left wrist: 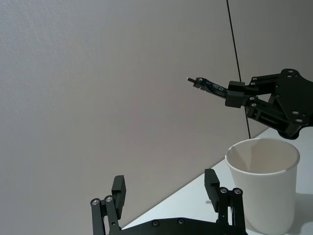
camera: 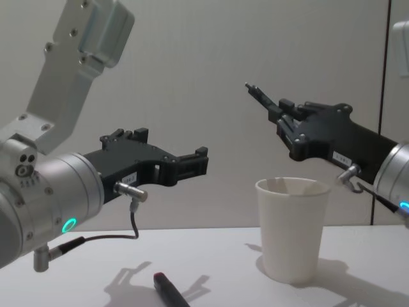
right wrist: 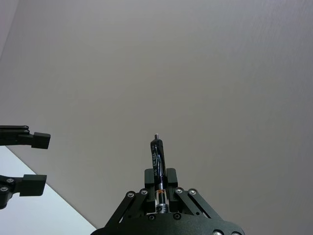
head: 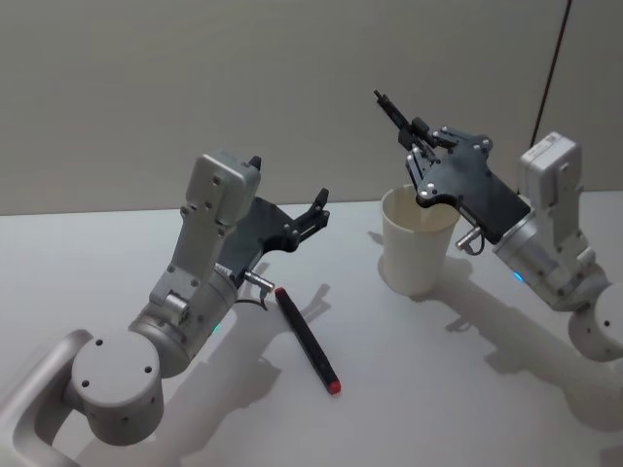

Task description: Place the pen into the pen holder.

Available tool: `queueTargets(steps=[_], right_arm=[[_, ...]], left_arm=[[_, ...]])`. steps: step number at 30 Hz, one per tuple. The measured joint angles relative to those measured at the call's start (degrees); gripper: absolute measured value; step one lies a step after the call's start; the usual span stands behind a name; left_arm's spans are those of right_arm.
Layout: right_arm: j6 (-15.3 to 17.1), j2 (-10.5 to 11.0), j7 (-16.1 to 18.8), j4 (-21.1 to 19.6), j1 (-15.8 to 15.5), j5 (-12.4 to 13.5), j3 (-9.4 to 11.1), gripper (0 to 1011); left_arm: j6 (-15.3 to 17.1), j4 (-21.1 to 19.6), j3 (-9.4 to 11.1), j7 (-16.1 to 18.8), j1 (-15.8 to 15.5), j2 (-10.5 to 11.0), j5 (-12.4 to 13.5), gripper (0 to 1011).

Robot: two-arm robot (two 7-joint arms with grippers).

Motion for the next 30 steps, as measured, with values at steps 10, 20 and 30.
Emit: queueTargets(steps=[10,20,30], right_arm=[[-1.74,-0.83,-0.09,3.53,1.14,0.22,-0.46,133],[-2.34,-1.6,0.1,5.66,1.98,0.68,-1.06,133],[-2.58,-1.98,0.26,6.64,2.38,0.89,-1.37,330]], left_arm=[[0.0,0.0,0.0,0.0,0.0,0.0,0.0,1001],[0.0,0.0,0.0,0.0,0.0,0.0,0.0,1001],[0.0,0.0,0.0,0.0,0.0,0.0,0.0,1001]])
